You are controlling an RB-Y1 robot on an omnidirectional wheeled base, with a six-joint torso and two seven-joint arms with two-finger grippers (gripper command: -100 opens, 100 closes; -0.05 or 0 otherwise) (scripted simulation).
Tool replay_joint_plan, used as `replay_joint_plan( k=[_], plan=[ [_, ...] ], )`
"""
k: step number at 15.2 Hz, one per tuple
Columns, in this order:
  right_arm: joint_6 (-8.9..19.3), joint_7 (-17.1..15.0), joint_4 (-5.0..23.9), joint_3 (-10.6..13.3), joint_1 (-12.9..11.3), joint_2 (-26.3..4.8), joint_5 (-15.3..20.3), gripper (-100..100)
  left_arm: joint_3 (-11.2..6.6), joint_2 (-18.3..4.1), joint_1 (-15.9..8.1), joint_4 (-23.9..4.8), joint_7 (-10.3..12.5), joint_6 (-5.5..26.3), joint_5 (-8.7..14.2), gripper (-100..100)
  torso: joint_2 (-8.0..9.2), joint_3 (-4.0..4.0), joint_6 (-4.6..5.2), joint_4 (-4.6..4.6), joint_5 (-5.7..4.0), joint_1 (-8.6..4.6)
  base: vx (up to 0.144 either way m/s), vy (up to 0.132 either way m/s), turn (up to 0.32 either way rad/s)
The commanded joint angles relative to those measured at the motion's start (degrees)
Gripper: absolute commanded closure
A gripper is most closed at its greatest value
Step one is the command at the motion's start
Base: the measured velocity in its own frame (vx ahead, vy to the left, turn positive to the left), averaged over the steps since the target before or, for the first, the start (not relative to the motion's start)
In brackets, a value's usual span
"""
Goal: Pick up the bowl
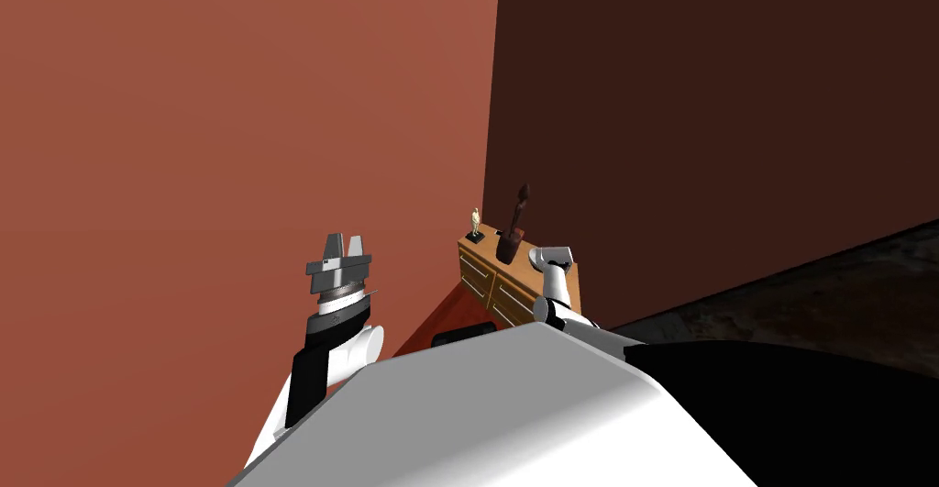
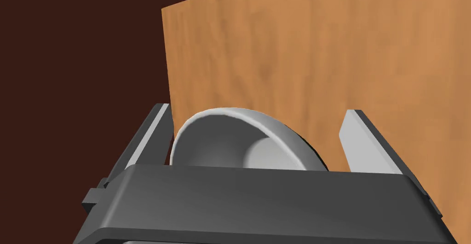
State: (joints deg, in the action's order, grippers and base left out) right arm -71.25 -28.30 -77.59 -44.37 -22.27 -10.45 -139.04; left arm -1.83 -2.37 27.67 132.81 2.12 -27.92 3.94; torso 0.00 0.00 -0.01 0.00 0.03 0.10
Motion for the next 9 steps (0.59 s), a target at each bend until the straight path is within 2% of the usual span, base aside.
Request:
replay_joint_plan(
  k=[1,2,3,9],
  plan=[
    [-0.62,-0.51,0.66,-0.72,-0.62,0.15,-2.86,-100,0.00,0.00,0.00,0.00,0.00,0.00,0.00,0,0.00,0.00,0.00,0.00,0.00,0.00,0.012,0.017,0.080],
    [-0.62,-0.51,0.66,-0.72,-0.62,0.15,-3.01,-100,0.00,0.00,0.00,0.00,0.00,0.00,0.00,0,0.01,0.00,0.02,0.00,0.00,0.00,0.009,0.012,0.035],
    [-1.38,-1.14,1.64,-1.52,-1.62,0.31,-5.17,-100,0.00,0.00,0.00,0.00,0.00,0.00,0.00,0,0.02,0.01,0.03,0.00,0.00,-0.01,0.010,0.015,0.071],
    [-3.04,-2.54,3.82,-3.29,-3.84,0.55,-11.90,-100,0.00,0.00,0.00,0.00,0.00,0.00,0.00,0,0.00,0.00,0.02,0.00,0.00,0.00,0.013,0.014,0.067]
  ],
)
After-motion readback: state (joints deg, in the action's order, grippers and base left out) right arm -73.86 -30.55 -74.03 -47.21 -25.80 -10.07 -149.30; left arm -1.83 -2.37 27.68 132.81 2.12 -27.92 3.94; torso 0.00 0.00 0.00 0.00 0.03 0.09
